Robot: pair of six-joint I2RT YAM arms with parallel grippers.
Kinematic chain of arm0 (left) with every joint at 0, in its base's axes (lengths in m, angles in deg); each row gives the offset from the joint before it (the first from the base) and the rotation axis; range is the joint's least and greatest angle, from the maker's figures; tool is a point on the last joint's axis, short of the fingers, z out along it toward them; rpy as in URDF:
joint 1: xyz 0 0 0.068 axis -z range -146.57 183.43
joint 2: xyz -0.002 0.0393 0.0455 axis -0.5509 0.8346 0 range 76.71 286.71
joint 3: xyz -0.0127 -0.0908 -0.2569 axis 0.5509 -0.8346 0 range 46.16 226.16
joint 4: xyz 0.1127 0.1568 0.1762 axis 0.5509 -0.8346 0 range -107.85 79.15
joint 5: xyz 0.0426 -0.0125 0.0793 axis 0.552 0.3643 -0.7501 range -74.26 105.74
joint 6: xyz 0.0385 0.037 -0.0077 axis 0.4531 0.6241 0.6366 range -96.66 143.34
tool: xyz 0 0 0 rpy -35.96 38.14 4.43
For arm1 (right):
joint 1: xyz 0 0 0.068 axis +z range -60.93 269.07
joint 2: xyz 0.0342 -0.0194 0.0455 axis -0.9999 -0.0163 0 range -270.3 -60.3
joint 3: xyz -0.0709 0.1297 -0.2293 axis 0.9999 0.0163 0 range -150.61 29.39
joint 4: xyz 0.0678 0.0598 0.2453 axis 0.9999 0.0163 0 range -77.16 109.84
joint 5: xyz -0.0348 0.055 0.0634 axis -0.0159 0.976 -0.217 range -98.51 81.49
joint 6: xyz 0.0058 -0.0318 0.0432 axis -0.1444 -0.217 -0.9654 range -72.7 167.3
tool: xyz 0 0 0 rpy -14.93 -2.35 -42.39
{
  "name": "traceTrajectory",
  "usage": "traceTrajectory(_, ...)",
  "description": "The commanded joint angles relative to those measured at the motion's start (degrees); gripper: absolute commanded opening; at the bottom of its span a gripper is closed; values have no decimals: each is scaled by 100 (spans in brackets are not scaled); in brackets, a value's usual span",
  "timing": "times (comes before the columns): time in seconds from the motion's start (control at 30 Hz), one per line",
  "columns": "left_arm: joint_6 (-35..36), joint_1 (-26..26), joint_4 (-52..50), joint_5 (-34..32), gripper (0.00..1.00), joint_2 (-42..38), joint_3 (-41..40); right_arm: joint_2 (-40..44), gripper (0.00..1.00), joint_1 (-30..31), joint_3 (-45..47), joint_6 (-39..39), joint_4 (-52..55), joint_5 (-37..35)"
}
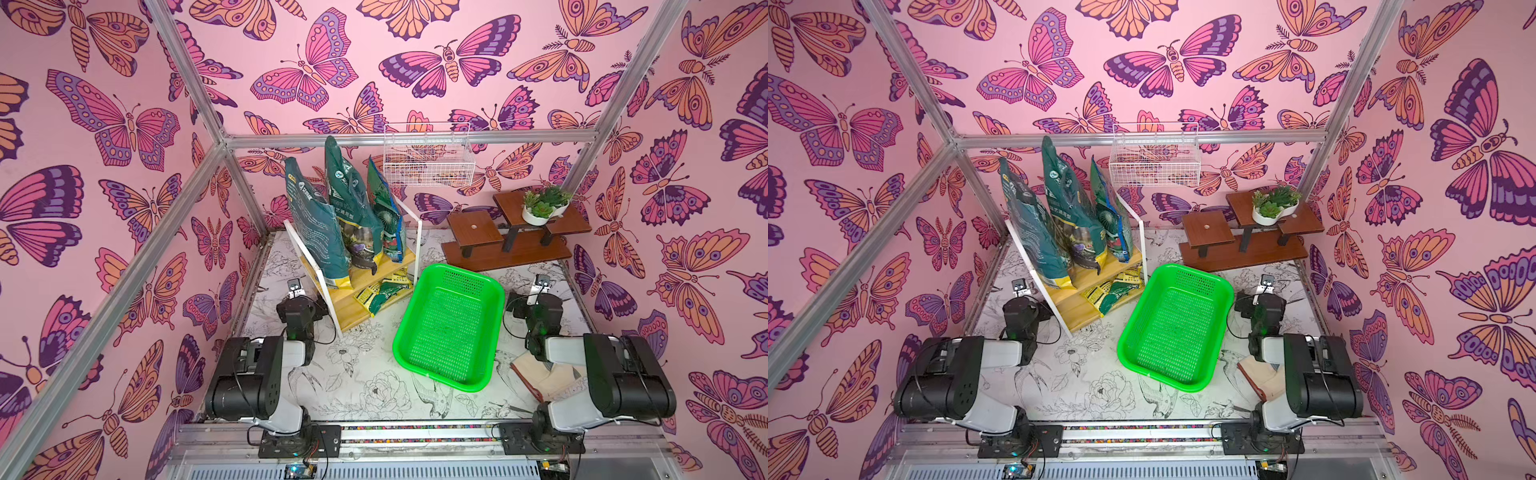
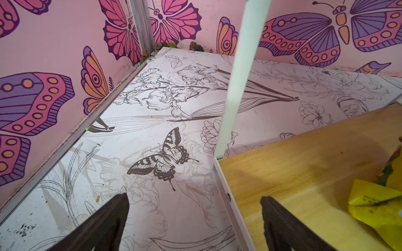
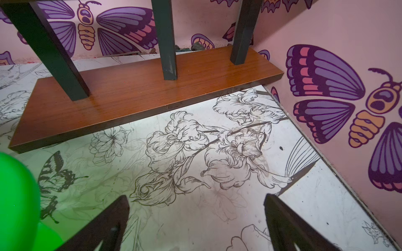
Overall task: Take down the fertilizer bag from the shelf
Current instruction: Adjust the storage box at the center of the board.
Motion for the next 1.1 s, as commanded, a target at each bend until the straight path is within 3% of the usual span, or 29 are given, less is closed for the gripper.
traceTrajectory(0.0, 7, -10, 77, 82, 100, 28, 49, 67, 99, -18, -105, -33, 101, 38)
traceTrajectory(0.33, 38, 12, -328, 99, 99, -111, 142, 71, 99, -20, -105, -35, 101, 38)
traceTrajectory(0.87, -2, 12, -39, -25, 100, -89, 89, 113, 99, -19, -94, -45, 96, 18)
traceTrajectory(1.0, -92, 10, -766, -331, 100, -803, 141, 482, 99, -18, -470, -217, 959, -350)
traceTrajectory(1.07, -65, 12, -1476, -518, 100, -1242, 255, 736, 99, -23, -1081, -458, 2486, -568)
